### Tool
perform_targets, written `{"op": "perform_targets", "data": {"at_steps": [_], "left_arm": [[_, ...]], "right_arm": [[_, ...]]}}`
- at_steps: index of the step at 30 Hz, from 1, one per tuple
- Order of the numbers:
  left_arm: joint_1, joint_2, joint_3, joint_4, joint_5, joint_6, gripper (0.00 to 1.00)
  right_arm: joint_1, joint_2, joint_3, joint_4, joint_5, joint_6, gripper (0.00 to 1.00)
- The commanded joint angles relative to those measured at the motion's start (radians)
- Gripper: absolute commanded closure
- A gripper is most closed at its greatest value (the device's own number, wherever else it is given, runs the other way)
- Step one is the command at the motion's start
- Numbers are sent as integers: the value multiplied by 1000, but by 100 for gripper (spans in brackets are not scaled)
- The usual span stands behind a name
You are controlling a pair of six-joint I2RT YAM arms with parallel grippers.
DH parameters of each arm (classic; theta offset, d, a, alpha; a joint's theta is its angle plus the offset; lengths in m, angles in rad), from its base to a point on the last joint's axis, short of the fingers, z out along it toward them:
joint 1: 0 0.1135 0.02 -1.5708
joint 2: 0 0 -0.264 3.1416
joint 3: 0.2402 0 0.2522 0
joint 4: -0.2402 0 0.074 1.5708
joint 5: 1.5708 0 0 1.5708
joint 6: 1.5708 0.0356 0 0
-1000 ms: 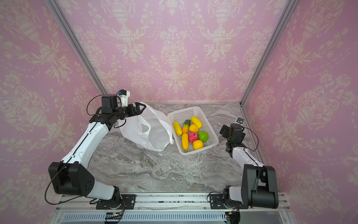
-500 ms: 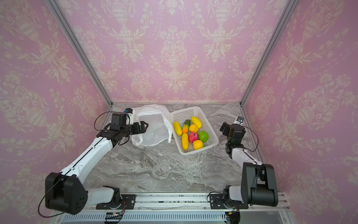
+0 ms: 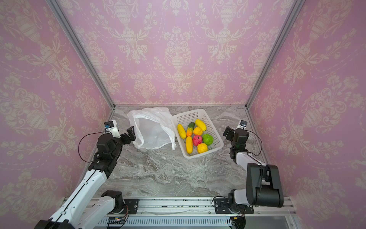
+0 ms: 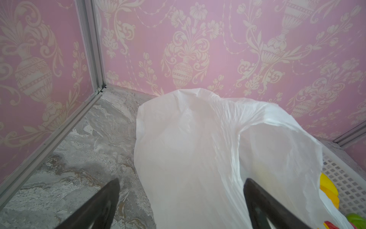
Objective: Untie the knot of the plastic bag and take out the fruit
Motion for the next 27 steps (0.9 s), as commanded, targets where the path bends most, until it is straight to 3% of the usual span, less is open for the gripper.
{"op": "perform_targets", "data": {"at_steps": [1, 2, 4, 8, 10, 14, 18, 21, 25, 27], "left_arm": [[14, -27, -7, 119, 235, 66, 1], [14, -26, 14, 108, 281, 58, 1], [14, -46, 33, 79, 189, 41, 1], [32, -131, -71, 79, -358, 23, 1], [75, -99, -141, 111, -512, 34, 1], [146, 131, -269, 366, -435, 52, 1], [148, 386, -218, 445, -410, 99, 1], [146, 405, -249, 531, -303, 120, 1], [153, 463, -345, 785, -273, 95, 1], [154, 585, -328, 894, -143, 166, 1]], "right_arm": [[4, -66, -27, -58, 18, -2, 0], [7, -73, -35, -79, -2, -8, 0], [9, -58, -57, -71, -48, -39, 0], [5, 13, -65, -35, -57, -56, 0], [6, 39, -54, -21, -131, -80, 0], [44, 25, -107, 89, -155, -97, 0], [69, 41, -161, 219, -143, -99, 0], [81, 67, -125, 179, -135, -113, 0], [124, 101, -82, 135, -112, -158, 0], [146, 124, -101, 196, -108, -184, 0]]}}
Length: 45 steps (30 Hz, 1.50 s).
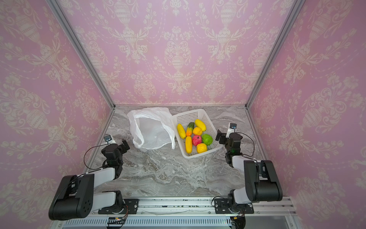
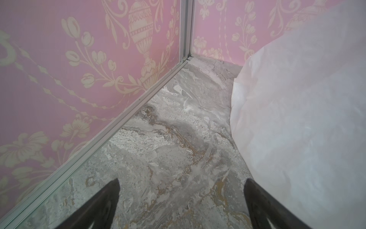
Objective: Untie the knot of the plastic bag and take out the fruit
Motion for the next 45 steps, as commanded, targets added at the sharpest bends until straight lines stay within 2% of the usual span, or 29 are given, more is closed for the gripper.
{"op": "perform_targets", "data": {"at_steps": [1, 2, 3, 5, 7, 8, 12, 14, 21, 45], "left_arm": [[7, 163, 10, 256, 217, 99, 1], [6, 207, 17, 284, 306, 118, 1], [4, 257, 32, 305, 341, 133, 1], [11, 337, 70, 339, 323, 119, 1], [18, 279, 99, 179, 327, 109, 1], [16, 282, 111, 158, 328, 111, 1], [18, 305, 64, 290, 397, 131, 1], [18, 330, 54, 350, 423, 136, 1], [18, 314, 123, 192, 466, 154, 1], [17, 311, 128, 182, 463, 156, 1]], "right_arm": [[30, 37, -21, -7, -10, -77, 0], [29, 41, -35, 22, -8, -76, 0], [28, 50, -52, 61, -15, -73, 0], [26, 72, -74, 123, -13, -74, 0], [32, 77, -88, 151, 4, -78, 0], [36, 82, -96, 180, 17, -76, 0], [41, 77, -105, 183, 51, -75, 0], [52, 80, -124, 225, 147, -50, 0], [53, 80, -127, 233, 150, -51, 0], [53, 80, -113, 205, 131, -59, 0]]}}
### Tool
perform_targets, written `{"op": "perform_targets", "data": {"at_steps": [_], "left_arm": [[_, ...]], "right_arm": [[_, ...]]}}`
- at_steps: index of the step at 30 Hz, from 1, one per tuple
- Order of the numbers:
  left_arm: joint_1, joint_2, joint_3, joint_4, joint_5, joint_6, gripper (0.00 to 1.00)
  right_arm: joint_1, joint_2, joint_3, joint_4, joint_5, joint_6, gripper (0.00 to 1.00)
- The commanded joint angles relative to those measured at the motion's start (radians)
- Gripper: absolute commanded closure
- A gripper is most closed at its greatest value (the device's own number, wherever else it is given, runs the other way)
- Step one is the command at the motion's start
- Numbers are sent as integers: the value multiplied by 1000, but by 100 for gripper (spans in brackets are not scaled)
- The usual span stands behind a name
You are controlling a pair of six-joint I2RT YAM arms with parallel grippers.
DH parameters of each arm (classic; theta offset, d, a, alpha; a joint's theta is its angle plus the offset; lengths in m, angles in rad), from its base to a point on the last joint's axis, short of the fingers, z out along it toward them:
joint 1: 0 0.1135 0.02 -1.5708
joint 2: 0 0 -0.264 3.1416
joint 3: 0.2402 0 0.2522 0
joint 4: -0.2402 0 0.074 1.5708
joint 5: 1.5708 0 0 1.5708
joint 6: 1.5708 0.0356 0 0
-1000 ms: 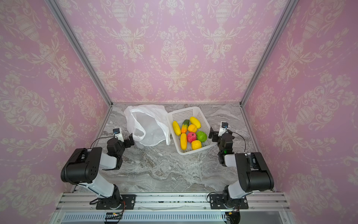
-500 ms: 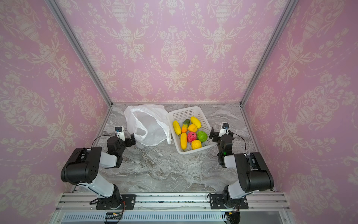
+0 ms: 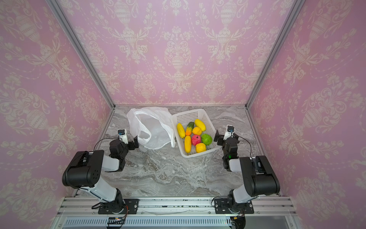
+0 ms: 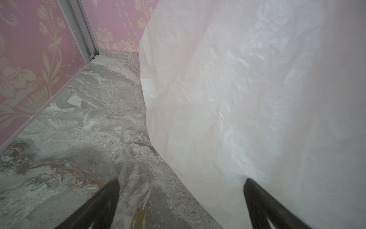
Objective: Untie the knot of the plastic bag and take out the fruit
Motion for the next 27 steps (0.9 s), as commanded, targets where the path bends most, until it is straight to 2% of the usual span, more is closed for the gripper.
{"op": "perform_targets", "data": {"at_steps": [1, 21, 27], "left_arm": [[6, 1, 13, -21, 25, 25, 1], [6, 1, 13, -22, 25, 25, 1], [6, 1, 13, -21, 25, 25, 1]], "right_arm": [[4, 21, -11, -80, 17, -21, 0], [5, 22, -8, -85, 18, -23, 0], [9, 22, 5, -109, -68, -58, 0]]}}
